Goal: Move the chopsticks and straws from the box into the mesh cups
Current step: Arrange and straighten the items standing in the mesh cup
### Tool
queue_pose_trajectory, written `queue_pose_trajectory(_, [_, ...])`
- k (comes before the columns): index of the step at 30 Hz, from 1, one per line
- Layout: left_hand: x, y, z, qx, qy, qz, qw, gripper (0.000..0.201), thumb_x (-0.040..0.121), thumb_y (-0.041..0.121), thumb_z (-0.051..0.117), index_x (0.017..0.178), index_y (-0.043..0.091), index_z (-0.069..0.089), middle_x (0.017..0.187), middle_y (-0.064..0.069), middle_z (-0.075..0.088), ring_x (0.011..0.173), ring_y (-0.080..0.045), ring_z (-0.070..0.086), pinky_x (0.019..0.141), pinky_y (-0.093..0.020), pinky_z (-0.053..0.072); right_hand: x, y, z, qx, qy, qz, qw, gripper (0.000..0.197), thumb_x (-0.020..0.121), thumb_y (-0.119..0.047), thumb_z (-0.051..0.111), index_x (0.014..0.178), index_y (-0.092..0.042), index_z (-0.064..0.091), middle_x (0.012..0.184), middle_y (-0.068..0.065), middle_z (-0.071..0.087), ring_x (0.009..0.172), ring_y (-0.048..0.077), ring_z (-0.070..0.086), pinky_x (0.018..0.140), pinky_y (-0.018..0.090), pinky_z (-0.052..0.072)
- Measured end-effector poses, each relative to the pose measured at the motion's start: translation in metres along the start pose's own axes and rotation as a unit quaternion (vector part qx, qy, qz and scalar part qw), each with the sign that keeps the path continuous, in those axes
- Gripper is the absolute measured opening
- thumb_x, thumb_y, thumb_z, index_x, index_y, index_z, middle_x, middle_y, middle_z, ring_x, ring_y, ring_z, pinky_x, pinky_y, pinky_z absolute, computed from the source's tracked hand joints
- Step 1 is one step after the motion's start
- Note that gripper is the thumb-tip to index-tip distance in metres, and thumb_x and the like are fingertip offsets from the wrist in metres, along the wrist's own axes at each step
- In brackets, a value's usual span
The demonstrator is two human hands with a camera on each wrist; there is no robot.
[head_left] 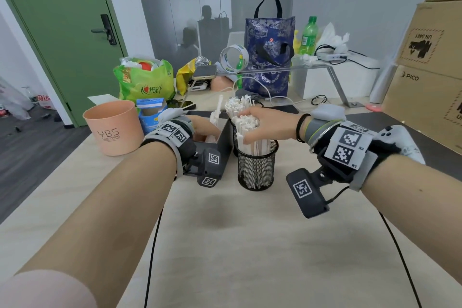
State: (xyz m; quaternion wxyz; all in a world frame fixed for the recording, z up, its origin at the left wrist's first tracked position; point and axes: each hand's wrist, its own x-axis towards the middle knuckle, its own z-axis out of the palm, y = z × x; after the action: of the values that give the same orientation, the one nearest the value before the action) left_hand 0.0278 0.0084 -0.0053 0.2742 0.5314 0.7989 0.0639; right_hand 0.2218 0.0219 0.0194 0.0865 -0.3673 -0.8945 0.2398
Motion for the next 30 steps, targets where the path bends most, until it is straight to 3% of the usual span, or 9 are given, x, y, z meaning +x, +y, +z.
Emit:
queue_pose_trajectory(4, [0.0, 0.002, -0.004, -0.013, 0.056, -0.031, 0.998, 0.03, 0.087, 0.034, 0.058, 0.064, 0.016, 0.05, 0.077, -0.009, 0.05, 0.084, -0.026, 0.049, 0.073, -0.026, 0.041, -0.005, -0.006, -0.007, -0.031, -0.073, 0.0, 0.997, 0.083, 0.081, -0.029, 0.068, 0.15, -0.022, 0.023, 0.145, 0.001, 0.037, 0.113, 0.011, 0.038, 0.091, 0.021, 0.031])
queue_pose_trajectory(9, [0.006, -0.003, -0.007, -0.164, 0.138, 0.001, 0.977, 0.032, 0.082, 0.036, 0.065, 0.06, 0.013, 0.057, 0.09, -0.012, 0.056, 0.084, -0.025, 0.052, 0.076, -0.033, 0.047, -0.007, -0.012, -0.005, -0.047, -0.064, -0.008, 0.997, 0.1, 0.071, -0.053, 0.073, 0.151, -0.025, 0.02, 0.158, -0.006, 0.022, 0.143, 0.015, 0.026, 0.113, 0.027, 0.025])
queue_pose_trajectory(12, [0.007, -0.006, -0.012, -0.229, 0.145, 0.02, 0.962, 0.026, 0.079, 0.033, 0.07, 0.066, 0.011, 0.061, 0.099, -0.019, 0.067, 0.086, -0.025, 0.059, 0.09, -0.039, 0.056, -0.002, -0.017, 0.006, -0.07, -0.016, -0.019, 0.997, 0.091, 0.073, -0.052, 0.072, 0.148, -0.021, 0.029, 0.155, -0.003, 0.029, 0.142, 0.016, 0.03, 0.112, 0.027, 0.026])
queue_pose_trajectory(15, [0.0, -0.009, -0.014, -0.139, 0.124, -0.006, 0.982, 0.034, 0.08, 0.038, 0.071, 0.081, 0.006, 0.059, 0.095, -0.014, 0.066, 0.081, -0.022, 0.06, 0.074, -0.021, 0.058, 0.003, -0.018, 0.013, -0.078, 0.019, -0.006, 0.997, 0.08, 0.076, -0.049, 0.07, 0.143, -0.017, 0.039, 0.15, 0.002, 0.04, 0.137, 0.02, 0.038, 0.108, 0.028, 0.032])
queue_pose_trajectory(17, [-0.001, -0.013, -0.016, -0.079, 0.137, -0.02, 0.987, 0.049, 0.077, 0.044, 0.071, 0.102, 0.004, 0.056, 0.099, -0.008, 0.058, 0.088, -0.022, 0.057, 0.085, -0.028, 0.052, 0.004, -0.016, 0.013, -0.068, 0.042, 0.001, 0.997, 0.071, 0.079, -0.046, 0.069, 0.138, -0.015, 0.044, 0.145, 0.005, 0.045, 0.133, 0.022, 0.043, 0.104, 0.028, 0.035])
queue_pose_trajectory(22, [-0.004, -0.015, -0.012, 0.023, 0.089, -0.045, 0.995, 0.064, 0.075, 0.053, 0.068, 0.119, 0.007, 0.057, 0.115, -0.007, 0.06, 0.112, -0.023, 0.059, 0.099, -0.031, 0.047, 0.007, -0.01, 0.013, -0.022, 0.077, 0.024, 0.997, 0.065, 0.081, -0.039, 0.069, 0.137, -0.012, 0.048, 0.145, 0.007, 0.046, 0.133, 0.023, 0.044, 0.1, 0.025, 0.036])
queue_pose_trajectory(24, [-0.006, -0.013, -0.011, 0.051, 0.112, -0.036, 0.992, 0.052, 0.076, 0.049, 0.067, 0.107, 0.007, 0.06, 0.106, -0.008, 0.058, 0.101, -0.025, 0.059, 0.084, -0.028, 0.046, 0.008, -0.007, 0.012, -0.014, 0.086, 0.039, 0.995, 0.059, 0.082, -0.035, 0.068, 0.133, -0.012, 0.051, 0.138, 0.008, 0.052, 0.127, 0.024, 0.048, 0.091, 0.024, 0.038])
queue_pose_trajectory(27, [-0.004, -0.011, -0.01, -0.006, 0.137, -0.023, 0.99, 0.036, 0.076, 0.039, 0.071, 0.064, 0.009, 0.055, 0.064, -0.005, 0.06, 0.053, -0.017, 0.049, 0.053, -0.023, 0.039, 0.008, -0.006, 0.01, -0.01, 0.103, 0.062, 0.993, 0.042, 0.082, -0.03, 0.067, 0.119, -0.011, 0.058, 0.106, 0.002, 0.057, 0.104, 0.023, 0.053, 0.075, 0.027, 0.041])
queue_pose_trajectory(30, [0.001, -0.013, -0.009, -0.072, 0.152, -0.011, 0.986, 0.035, 0.077, 0.034, 0.072, 0.059, 0.008, 0.056, 0.046, -0.001, 0.062, 0.042, -0.015, 0.047, 0.052, -0.022, 0.043, 0.007, -0.004, 0.009, -0.011, 0.108, 0.081, 0.991, 0.046, 0.081, -0.026, 0.067, 0.12, -0.006, 0.058, 0.108, 0.007, 0.057, 0.104, 0.024, 0.057, 0.076, 0.027, 0.042])
